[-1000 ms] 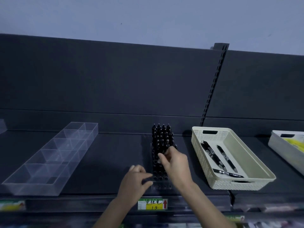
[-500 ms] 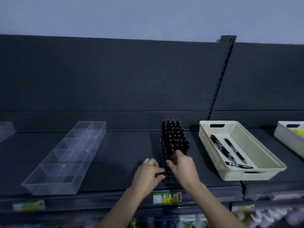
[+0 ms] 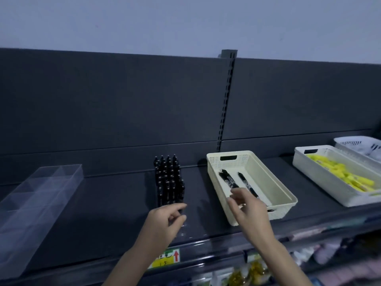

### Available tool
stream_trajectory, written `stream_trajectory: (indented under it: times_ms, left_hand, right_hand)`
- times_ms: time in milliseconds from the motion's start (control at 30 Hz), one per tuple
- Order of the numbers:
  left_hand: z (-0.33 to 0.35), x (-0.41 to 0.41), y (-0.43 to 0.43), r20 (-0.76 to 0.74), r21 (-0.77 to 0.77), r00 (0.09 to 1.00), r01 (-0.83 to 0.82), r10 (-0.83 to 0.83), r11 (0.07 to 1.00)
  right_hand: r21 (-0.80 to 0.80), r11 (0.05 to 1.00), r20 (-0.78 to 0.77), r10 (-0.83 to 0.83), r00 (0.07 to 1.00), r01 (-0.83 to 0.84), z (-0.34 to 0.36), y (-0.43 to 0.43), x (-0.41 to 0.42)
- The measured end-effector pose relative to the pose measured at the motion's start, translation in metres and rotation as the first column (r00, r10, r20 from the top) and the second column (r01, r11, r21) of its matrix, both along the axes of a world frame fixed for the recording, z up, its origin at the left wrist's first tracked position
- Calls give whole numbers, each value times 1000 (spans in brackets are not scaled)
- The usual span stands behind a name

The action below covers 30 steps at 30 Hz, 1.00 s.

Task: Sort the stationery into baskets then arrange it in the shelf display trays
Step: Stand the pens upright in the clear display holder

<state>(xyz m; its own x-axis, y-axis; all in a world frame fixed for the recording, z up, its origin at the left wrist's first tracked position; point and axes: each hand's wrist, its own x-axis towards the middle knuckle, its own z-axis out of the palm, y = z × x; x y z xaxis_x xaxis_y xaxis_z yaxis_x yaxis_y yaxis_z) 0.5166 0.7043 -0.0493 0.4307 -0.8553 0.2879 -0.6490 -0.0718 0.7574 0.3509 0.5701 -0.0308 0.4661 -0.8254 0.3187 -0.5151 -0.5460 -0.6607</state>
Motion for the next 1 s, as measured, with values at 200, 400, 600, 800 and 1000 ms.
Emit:
stream_trajectory:
  times_ms: [200, 400, 600, 800, 1000]
  left_hand:
    - [24, -64, -88, -9, -25, 1000, -12, 12, 1000]
    - [26, -97, -180, 395, 580, 880, -16, -264, 815]
    - [7, -97, -220, 395, 847, 766, -90, -508, 524]
    - [-1, -95, -238, 322, 887, 759, -34, -565, 460]
    - [-4, -85, -236, 322, 894, 736, -28, -595, 448]
  right_hand:
    - [60, 998, -127, 7, 992, 1, 11, -94, -79]
    - [277, 943, -378, 284, 881, -185, 15, -162, -86]
    - [404, 886, -388, 394, 833, -230, 7, -185, -65]
    - [475, 859, -484, 438, 758, -192, 0, -201, -31]
    - [407, 909, -614, 347, 709, -93, -22, -212, 20]
